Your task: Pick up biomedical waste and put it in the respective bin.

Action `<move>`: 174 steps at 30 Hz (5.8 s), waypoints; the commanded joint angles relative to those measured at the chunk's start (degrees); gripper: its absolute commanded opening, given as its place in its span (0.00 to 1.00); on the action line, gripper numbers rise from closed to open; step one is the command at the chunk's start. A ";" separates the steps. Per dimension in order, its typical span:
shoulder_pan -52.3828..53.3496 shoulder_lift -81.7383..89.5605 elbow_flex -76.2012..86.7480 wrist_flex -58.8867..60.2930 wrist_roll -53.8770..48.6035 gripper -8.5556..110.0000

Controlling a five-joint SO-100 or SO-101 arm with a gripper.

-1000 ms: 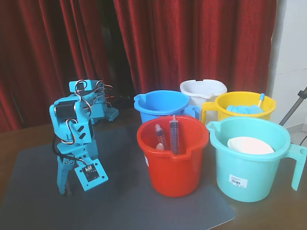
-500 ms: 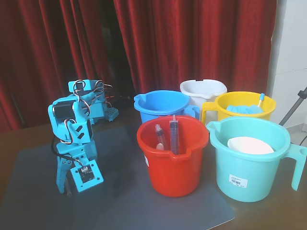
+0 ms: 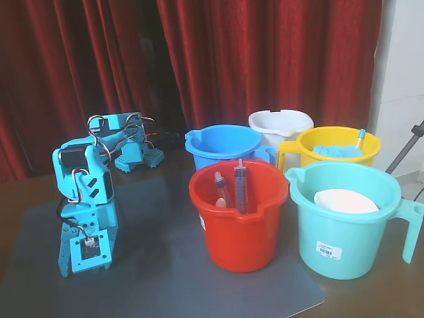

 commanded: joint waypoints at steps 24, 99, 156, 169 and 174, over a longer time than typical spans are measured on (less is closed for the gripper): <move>4.39 -1.23 0.44 13.54 -13.01 0.30; -59.24 72.51 26.19 12.30 44.65 0.07; -62.14 82.44 4.57 29.09 43.42 0.07; -18.81 119.27 42.89 28.13 -29.00 0.07; -11.43 119.36 52.29 25.40 -38.41 0.07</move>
